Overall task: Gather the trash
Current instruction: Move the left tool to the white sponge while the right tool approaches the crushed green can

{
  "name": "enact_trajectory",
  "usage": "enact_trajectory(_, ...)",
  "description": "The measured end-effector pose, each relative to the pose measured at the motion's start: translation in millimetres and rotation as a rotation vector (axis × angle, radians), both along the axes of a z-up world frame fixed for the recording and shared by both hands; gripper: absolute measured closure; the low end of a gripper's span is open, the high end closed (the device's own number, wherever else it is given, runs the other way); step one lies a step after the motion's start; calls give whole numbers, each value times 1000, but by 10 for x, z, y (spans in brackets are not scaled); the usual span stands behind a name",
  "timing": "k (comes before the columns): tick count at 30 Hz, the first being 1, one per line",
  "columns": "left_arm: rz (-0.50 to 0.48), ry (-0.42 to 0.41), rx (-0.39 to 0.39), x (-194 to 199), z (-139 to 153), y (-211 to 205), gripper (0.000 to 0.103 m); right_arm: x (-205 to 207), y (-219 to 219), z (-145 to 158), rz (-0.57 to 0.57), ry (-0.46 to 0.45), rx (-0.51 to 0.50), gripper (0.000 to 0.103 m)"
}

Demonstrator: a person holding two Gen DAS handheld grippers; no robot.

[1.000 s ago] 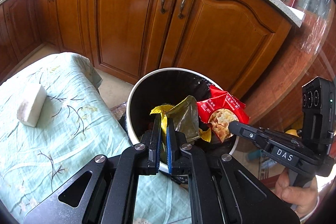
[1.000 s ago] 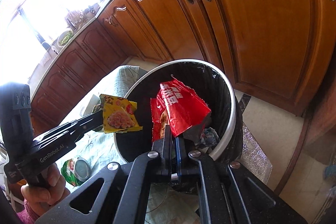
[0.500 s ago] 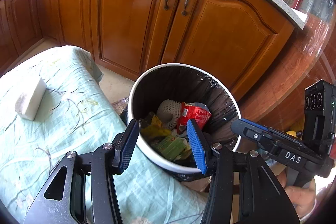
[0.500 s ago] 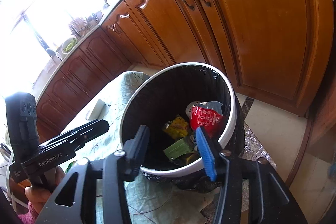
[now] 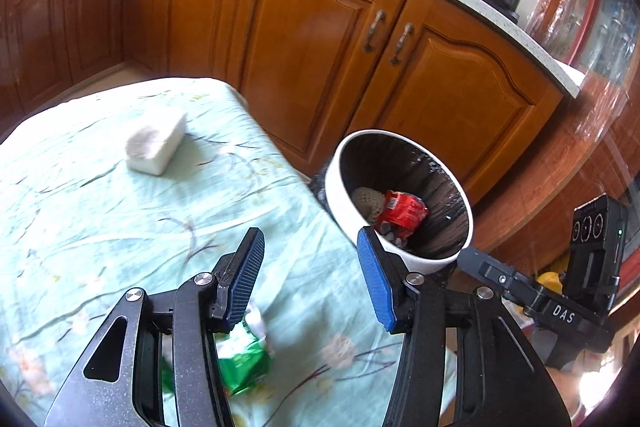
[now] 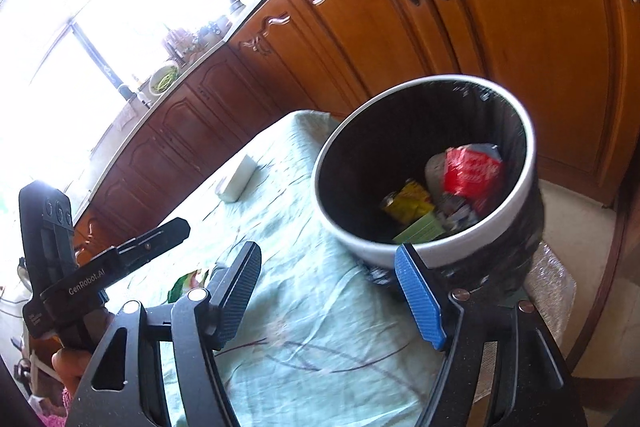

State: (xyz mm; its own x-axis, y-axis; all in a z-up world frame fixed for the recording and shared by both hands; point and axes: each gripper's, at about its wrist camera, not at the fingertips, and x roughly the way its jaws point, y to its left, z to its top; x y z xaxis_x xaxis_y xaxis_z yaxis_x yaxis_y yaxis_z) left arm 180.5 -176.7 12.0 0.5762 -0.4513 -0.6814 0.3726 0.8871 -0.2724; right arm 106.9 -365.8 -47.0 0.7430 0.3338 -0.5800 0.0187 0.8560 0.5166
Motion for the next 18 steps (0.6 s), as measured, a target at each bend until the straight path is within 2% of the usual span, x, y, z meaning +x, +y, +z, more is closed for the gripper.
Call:
enact_trajectory(7, 81, 4, -12, -105, -44, 506, 54, -25, 469, -107, 79, 23, -12, 31)
enact_trajectory(18, 181, 35, -20, -12, -174, 1122, 54, 74, 988, -188, 155, 36, -48, 31)
